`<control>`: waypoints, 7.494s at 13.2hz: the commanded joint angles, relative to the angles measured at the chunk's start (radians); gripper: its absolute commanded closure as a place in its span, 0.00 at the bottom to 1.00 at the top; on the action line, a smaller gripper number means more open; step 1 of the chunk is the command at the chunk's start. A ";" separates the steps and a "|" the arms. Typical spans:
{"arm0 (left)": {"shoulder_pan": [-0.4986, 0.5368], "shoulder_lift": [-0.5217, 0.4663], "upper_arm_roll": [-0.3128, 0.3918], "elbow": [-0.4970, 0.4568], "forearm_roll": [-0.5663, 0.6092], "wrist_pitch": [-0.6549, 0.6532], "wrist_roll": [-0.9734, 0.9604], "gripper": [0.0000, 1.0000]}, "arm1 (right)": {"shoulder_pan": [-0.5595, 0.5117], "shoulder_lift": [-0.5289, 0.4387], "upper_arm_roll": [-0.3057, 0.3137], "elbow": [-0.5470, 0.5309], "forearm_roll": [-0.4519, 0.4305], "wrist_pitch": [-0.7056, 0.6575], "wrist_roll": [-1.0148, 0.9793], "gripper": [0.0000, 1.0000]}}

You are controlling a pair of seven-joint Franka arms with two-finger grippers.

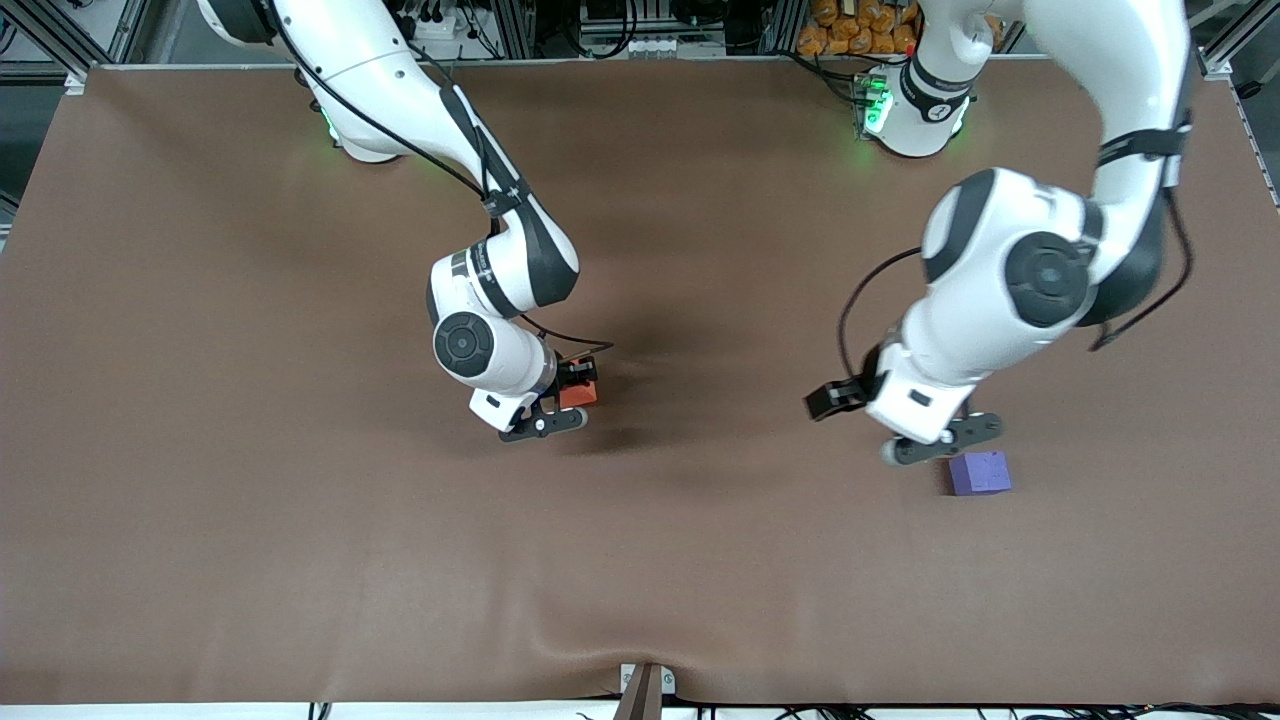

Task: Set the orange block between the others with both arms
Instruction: 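Carry the orange cube toward the table middle while the left gripper approaches, then grasp the orange cube with the left gripper while the right gripper withdraws, then carry the orange cube with the left gripper toward the pink cube, then lower the orange cube between the pink and purple cubes, open the left gripper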

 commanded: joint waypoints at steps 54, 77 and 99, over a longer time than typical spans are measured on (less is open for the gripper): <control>-0.222 0.367 0.491 0.131 -0.053 0.262 -0.003 1.00 | -0.681 -0.561 0.049 0.186 -0.461 -0.761 -0.268 0.00; 0.052 -0.034 0.419 -0.520 -0.064 0.396 0.709 1.00 | -0.679 -0.561 0.049 0.188 -0.461 -0.762 -0.266 0.00; 0.093 0.063 0.373 -0.584 -0.108 0.514 0.774 0.00 | -0.684 -0.564 0.046 0.188 -0.463 -0.762 -0.269 0.00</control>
